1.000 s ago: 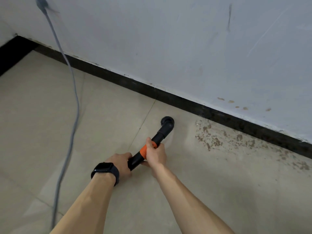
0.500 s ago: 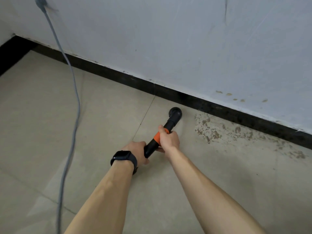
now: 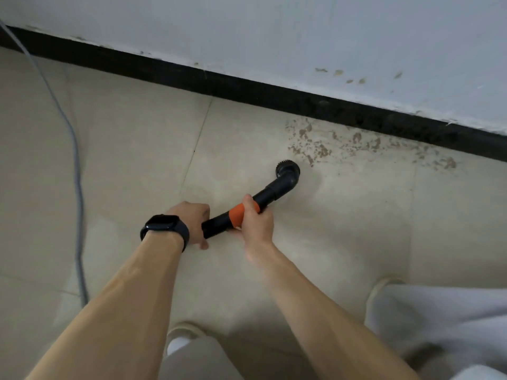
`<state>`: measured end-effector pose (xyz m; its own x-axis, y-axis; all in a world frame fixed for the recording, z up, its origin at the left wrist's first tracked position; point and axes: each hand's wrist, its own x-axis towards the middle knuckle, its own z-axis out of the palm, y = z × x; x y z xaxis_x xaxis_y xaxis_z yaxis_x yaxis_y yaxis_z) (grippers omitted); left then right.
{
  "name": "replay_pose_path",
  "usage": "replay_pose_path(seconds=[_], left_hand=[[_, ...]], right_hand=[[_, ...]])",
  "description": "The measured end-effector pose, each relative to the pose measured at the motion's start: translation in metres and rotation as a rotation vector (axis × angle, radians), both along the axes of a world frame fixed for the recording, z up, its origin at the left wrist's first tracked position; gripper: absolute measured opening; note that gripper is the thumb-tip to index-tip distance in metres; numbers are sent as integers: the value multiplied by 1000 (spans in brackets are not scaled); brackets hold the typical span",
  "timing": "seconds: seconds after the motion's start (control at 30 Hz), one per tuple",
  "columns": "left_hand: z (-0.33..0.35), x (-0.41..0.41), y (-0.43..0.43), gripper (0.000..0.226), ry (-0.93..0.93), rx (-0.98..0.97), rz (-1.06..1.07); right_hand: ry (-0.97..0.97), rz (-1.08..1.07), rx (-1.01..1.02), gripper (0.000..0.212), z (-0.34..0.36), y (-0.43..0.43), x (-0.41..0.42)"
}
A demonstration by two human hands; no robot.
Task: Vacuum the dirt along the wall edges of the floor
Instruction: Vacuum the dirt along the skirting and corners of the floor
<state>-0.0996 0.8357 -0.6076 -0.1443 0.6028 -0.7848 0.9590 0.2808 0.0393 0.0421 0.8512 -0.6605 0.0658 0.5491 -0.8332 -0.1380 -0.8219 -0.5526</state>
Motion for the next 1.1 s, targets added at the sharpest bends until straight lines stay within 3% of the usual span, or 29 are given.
replay_pose_path(seconds=[0.13,0.27,0.47,1.1], left_hand=[[-6,29,-1,30,31,149,-41],[-14,54,-1,31,37,236,-37],[-12,56,14,36,108,152,-56],[-14,52,37,34,89,161,32]], right_hand=[[20,-78,8,42,7,10,18],[18,-27,51,37,8,32,32],[39,25,66,23,10,43,29],[-46,136,92,33,8,73,15]])
